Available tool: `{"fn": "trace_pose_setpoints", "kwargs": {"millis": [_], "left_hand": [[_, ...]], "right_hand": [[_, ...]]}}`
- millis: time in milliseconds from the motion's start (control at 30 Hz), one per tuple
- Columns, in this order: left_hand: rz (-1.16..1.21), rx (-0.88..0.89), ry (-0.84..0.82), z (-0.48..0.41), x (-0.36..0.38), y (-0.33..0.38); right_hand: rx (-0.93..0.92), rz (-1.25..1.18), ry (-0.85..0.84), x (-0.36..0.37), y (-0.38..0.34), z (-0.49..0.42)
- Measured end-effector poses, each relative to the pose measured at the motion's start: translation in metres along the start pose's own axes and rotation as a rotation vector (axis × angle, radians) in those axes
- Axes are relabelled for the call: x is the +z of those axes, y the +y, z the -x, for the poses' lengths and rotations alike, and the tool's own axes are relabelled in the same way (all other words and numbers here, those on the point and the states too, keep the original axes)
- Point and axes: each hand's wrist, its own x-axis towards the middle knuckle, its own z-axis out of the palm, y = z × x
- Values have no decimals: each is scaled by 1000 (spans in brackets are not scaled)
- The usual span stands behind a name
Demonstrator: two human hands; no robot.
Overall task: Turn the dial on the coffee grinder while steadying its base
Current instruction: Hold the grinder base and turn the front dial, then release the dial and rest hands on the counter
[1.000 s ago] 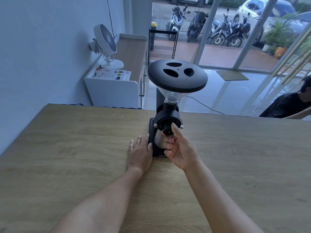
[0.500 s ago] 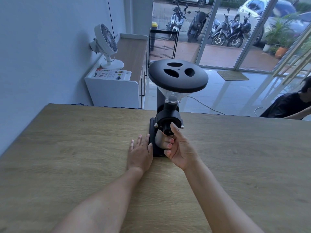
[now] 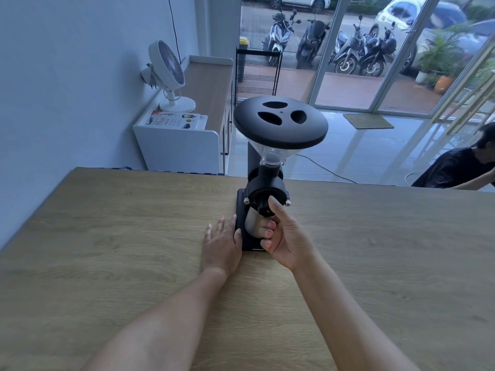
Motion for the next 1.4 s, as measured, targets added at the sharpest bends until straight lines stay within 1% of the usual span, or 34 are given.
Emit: {"fn": "trace_pose_setpoints", "kwargs": {"millis": [400,567,767,900,1000,1100,1167,1233,1300,1400], "left_hand": [[-8,2,-8,1,0,-1],[26,-12,-18,3,-1,1],[51,-18,-77,4,-5,1],[89,-37,-138,4,-11,4],[134,-47,-178,5,-16,4],[171,-42,-193,9,-20,4],[181,-47,-195,15,-21,5],[171,-52,-201,23,-22,6],[111,-54,-188,34,-23,6],[-41,-38,-124,51,-23,6]], "right_hand": [[6,83,65,2,-2,2],[13,86,85,2,-4,4],[-12,101,112,3,-3,9],[-51,169,128,2,3,15],[-72,229,192,-5,11,21],[-107,289,319,-20,24,23],[-138,391,402,-28,34,24],[-164,582,488,-34,44,25],[-189,882,543,-37,55,26],[-215,1398,562,-45,69,27]]}}
